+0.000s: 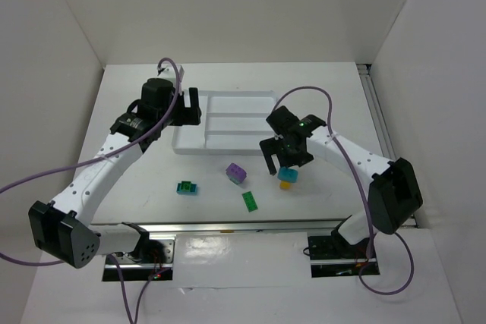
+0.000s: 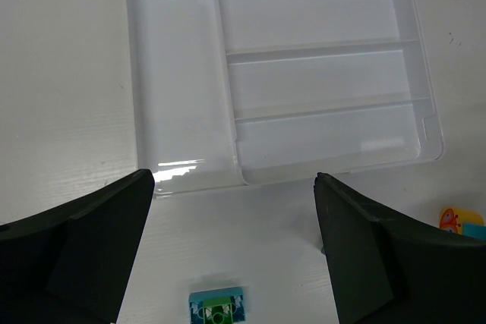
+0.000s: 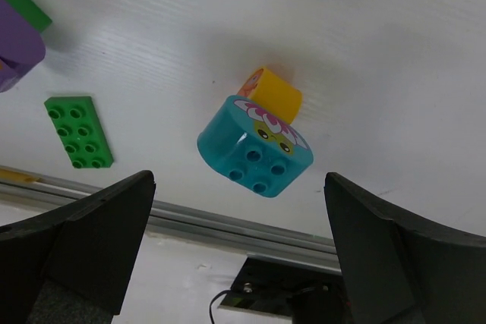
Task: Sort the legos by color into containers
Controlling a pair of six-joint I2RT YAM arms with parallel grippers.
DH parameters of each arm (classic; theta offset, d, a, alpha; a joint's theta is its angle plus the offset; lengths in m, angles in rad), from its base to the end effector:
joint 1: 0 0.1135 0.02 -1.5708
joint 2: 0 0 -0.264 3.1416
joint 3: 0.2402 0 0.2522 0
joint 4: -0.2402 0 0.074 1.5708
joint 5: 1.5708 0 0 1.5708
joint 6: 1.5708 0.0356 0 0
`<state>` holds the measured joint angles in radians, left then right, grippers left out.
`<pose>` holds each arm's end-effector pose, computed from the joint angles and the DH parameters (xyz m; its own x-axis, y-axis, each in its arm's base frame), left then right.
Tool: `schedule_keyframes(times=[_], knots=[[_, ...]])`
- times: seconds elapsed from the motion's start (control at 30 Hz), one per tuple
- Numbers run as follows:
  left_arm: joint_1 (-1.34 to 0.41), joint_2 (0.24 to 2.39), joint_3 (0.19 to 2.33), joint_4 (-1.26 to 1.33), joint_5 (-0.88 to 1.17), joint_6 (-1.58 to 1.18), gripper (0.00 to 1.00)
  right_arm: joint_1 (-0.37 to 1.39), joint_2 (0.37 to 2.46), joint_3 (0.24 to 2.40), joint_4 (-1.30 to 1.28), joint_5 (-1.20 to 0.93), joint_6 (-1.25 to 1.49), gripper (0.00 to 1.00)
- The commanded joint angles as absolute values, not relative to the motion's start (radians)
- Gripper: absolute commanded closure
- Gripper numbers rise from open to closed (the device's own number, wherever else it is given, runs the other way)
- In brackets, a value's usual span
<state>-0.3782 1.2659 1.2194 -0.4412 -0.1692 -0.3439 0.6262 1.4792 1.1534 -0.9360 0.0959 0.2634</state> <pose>0.2667 -0.0995 0.3628 -0.4861 -0.1645 -0.8583 0.0657 0.9725 -0.2236 0.2292 0.1616 0.2506 -0.8910 -0.3246 -0.3174 -0.3395 0.9406 -0.0089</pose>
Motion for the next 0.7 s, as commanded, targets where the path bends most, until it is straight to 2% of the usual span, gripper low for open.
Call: schedule_keyframes(times=[0.0, 0.17, 0.3, 0.47, 0.6, 0.67], knots=[[-0.382, 1.266, 1.249, -0.414, -0.15, -0.339, 0.01, 0.635, 1.496, 1.168, -0.99, 0.101, 0.295, 0.0], [-0.382, 1.275, 1.249, -0.423, -0.15, -0.33, 0.01, 0.635, 1.549, 1.131, -0.95, 0.107, 0.295, 0.0], [-0.382, 1.275, 1.249, -0.423, -0.15, -0.321, 0.01, 0.635, 1.562, 1.131, -0.94, 0.129, 0.284, 0.06], [-0.382, 1.284, 1.249, -0.423, -0.141, -0.321, 0.01, 0.635, 1.58, 1.121, -0.931, 0.138, 0.275, 0.22], [-0.382, 1.295, 1.258, -0.423, -0.132, -0.321, 0.01, 0.635, 1.58, 1.121, -0.922, 0.147, 0.265, 0.27], [-0.382, 1.295, 1.258, -0.423, -0.132, -0.33, 0.01, 0.635, 1.571, 1.121, -0.922, 0.147, 0.265, 0.38]])
